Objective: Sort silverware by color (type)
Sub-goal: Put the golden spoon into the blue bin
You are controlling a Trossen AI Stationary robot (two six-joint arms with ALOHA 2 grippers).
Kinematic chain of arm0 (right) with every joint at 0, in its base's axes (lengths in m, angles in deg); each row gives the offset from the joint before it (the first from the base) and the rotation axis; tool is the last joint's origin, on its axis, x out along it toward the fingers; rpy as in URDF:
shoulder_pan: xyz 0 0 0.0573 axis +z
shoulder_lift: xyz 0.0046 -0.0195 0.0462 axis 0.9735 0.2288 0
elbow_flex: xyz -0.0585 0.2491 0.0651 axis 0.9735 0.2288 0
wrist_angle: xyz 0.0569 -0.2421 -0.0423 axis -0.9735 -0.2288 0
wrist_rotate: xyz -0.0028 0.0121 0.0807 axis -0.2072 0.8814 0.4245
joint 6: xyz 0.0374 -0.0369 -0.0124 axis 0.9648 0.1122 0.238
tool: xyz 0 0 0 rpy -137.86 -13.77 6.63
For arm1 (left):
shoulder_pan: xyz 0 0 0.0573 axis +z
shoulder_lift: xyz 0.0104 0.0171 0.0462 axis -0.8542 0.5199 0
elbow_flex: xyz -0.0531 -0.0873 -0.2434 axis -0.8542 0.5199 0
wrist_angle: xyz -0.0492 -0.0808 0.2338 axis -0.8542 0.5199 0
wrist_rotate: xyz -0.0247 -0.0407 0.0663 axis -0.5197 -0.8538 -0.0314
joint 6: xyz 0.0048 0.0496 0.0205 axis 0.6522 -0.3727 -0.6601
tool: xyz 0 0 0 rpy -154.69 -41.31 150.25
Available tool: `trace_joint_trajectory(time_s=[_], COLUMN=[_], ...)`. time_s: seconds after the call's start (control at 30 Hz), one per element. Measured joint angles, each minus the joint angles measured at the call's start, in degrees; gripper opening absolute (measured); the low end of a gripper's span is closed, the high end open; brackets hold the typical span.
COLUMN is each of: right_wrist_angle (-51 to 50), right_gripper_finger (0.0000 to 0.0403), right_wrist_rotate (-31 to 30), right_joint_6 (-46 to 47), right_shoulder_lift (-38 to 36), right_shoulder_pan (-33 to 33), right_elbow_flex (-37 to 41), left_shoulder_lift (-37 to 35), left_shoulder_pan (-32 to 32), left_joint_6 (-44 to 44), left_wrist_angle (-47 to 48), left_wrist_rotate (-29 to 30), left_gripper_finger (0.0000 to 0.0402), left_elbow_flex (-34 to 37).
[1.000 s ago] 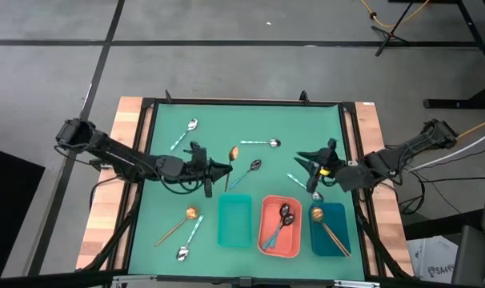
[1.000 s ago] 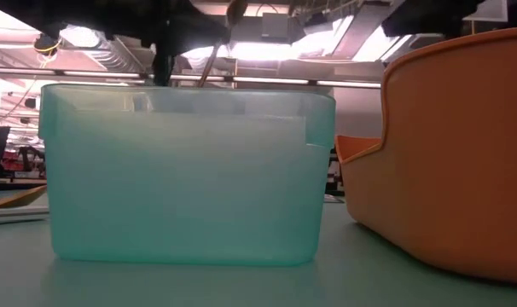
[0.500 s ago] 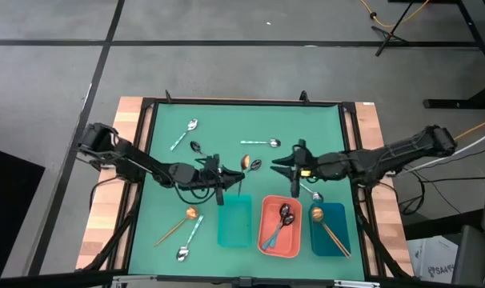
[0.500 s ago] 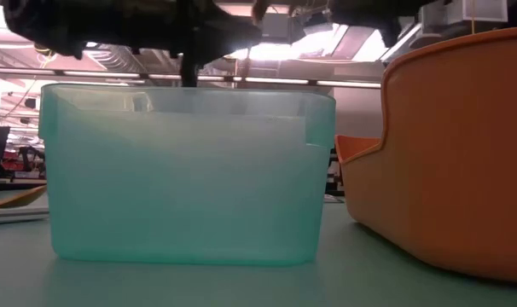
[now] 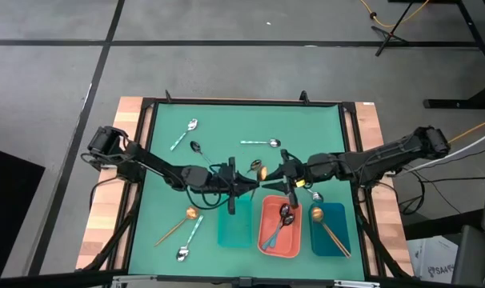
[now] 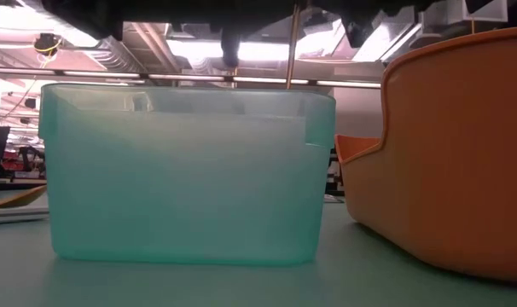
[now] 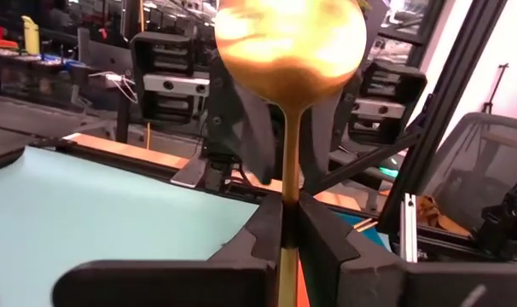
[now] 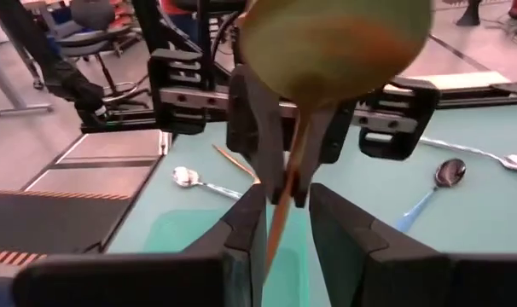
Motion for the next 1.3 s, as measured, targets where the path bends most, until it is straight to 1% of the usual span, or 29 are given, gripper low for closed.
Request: trace_joint_trajectory(time_s=[0.3,0.5,0.9,1.3], right_wrist_angle=[6.6,6.7,15.4,16.6], right_gripper_finger=[0.0083,0.0083,0.0083,0.0083], right_wrist_rotate=[-0.7,-1.1,-0.8,-0.5], right_joint_6=[-0.1,-0.1,0.0,0.0], right_shoulder_lift=[0.0,0.1,7.2,7.4], right_shoulder_pan=[0.0,0.0,0.0,0.0], right_elbow_flex=[0.0,0.0,-0.1,-0.1], left_shoulder_lift=[0.0,0.0,0.0,0.0], left_shoulder_pan=[-0.3,-0.3,-0.3,-0.3], left_joint_6=[-1.8,-1.8,-1.8,-1.8], left_wrist_angle=[0.0,-0.3,-0.3,-0.2], left_wrist_rotate=[0.1,0.1,0.2,0.2], left_gripper_finger=[0.0018,0.0018,0.0018,0.0018], left_elbow_flex=[-0.2,-0.2,-0.2,-0.2])
